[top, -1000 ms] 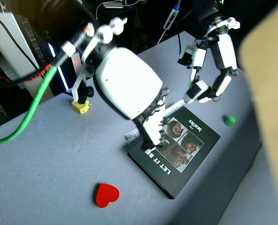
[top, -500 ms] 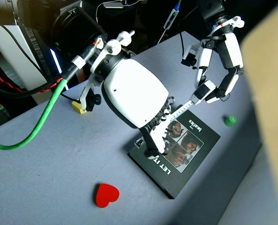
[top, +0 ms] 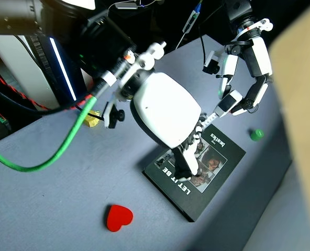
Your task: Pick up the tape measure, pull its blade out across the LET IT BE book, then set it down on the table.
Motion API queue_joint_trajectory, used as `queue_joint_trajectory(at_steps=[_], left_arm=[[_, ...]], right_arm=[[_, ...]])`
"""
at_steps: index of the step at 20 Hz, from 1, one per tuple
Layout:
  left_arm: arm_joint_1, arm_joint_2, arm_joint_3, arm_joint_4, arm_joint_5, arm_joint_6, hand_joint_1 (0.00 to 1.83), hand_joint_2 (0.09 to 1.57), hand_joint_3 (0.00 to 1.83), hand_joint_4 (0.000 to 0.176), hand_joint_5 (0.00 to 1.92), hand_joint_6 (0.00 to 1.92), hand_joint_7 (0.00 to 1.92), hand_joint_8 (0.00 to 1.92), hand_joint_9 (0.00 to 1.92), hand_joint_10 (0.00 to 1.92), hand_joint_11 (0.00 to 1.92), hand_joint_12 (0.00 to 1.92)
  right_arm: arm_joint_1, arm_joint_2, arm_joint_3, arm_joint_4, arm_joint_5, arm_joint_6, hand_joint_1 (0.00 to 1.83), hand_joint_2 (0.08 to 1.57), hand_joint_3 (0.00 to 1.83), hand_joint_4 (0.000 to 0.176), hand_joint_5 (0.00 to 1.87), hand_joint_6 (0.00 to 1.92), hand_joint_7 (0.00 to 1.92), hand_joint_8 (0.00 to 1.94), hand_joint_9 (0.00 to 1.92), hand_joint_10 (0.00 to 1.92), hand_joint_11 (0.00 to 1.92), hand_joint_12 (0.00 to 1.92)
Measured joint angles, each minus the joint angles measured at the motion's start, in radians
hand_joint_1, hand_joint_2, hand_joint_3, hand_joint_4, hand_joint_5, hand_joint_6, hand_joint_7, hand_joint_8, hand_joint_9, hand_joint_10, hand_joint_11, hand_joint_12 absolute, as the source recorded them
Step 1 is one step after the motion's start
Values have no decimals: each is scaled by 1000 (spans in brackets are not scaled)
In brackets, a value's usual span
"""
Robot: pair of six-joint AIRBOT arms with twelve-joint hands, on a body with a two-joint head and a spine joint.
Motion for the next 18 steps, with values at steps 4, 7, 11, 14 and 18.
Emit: queue_joint_trajectory(at_steps=[4,7,11,14,18], left_arm=[[-1,0,0,-23,-1,15,1372,1142,0,0,859,897,927,1116,888,1353,904,1234],[-1,0,0,-63,-6,53,1373,1139,0,0,866,886,954,1091,878,1355,905,1230],[-1,0,0,-63,-7,53,1374,1136,0,0,876,877,950,1089,886,1346,906,1229],[-1,0,0,-63,-7,53,1374,1136,0,0,876,870,947,1087,891,1347,907,1230],[-1,0,0,-63,-6,53,1374,1134,0,0,881,874,949,1080,894,1343,905,1228]], right_arm=[[1,-11,14,-1,20,3,1041,1045,1,0,878,14,952,14,899,29,495,974],[1,-17,17,0,30,6,1033,1041,0,0,907,22,970,18,903,27,474,966],[1,-20,21,0,28,6,1031,1041,0,0,908,18,975,16,913,28,480,972],[1,-20,25,-1,29,7,1034,1043,0,0,923,21,979,15,918,29,499,983],[0,-20,27,0,32,7,1033,1042,0,0,912,11,992,15,921,26,493,984]])
